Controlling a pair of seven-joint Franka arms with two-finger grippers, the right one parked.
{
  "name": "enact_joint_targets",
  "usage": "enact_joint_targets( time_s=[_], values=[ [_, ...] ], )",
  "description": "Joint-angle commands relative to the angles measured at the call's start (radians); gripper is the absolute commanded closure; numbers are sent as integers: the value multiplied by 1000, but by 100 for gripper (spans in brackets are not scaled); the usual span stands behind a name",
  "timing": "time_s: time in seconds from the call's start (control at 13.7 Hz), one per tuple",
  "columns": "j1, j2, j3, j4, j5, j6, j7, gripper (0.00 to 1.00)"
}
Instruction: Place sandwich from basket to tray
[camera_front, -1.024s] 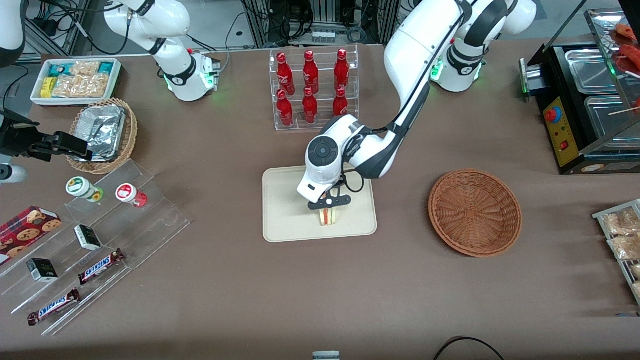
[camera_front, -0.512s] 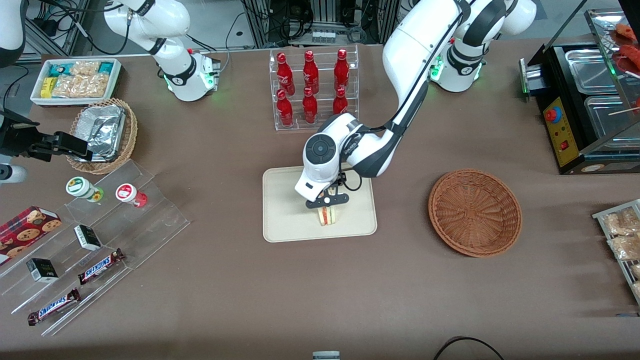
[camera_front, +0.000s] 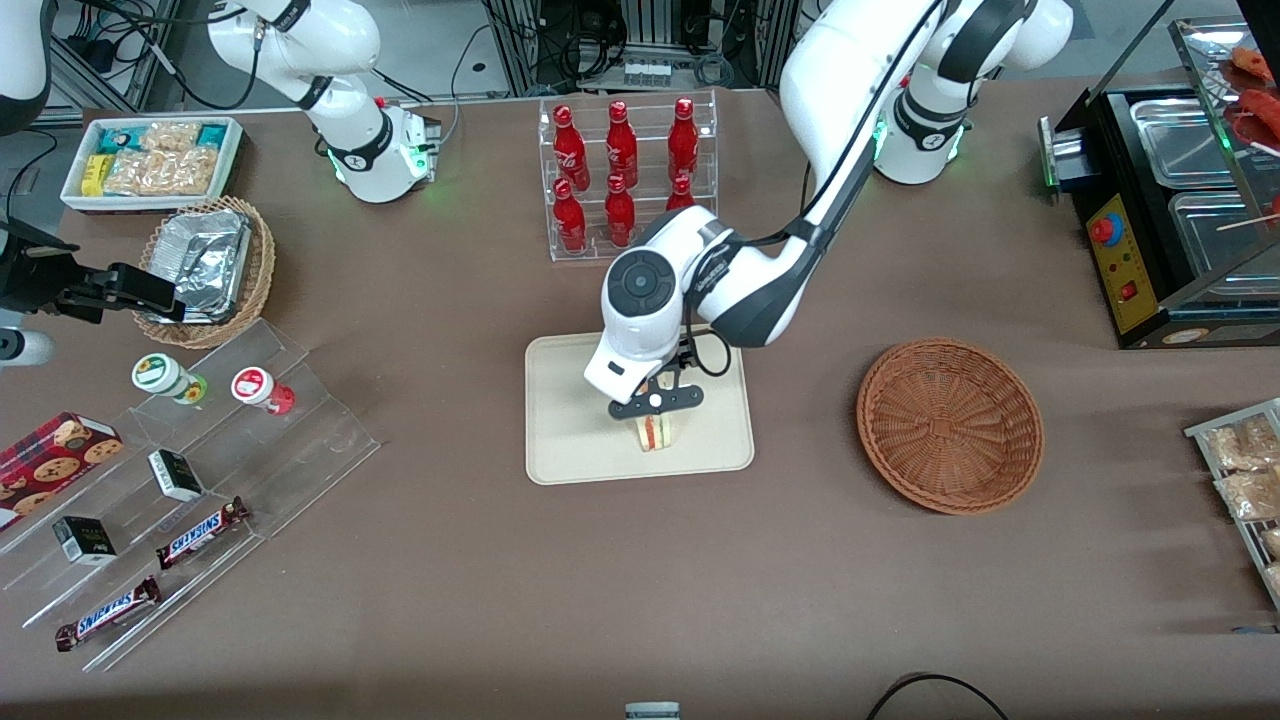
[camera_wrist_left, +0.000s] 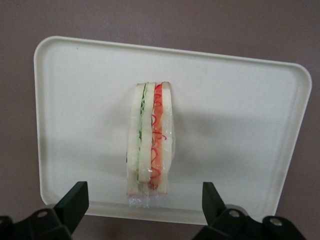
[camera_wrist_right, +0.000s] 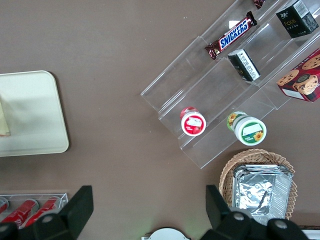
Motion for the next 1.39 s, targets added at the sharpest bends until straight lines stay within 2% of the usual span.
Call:
enact_joint_targets(
  time_s=[0.0,0.22,0.37,1.02,1.32],
  values=[
    [36,-72,5,-26,23,-84,145,0],
    [46,-131,109,-41,15,-166,174,0],
    [118,-153,113,-65,9,-166,185,0],
    [355,-371,113,-269,-2,-181,594,0],
    [376,-496,153,-398,-2,-177,700,0]
  ],
)
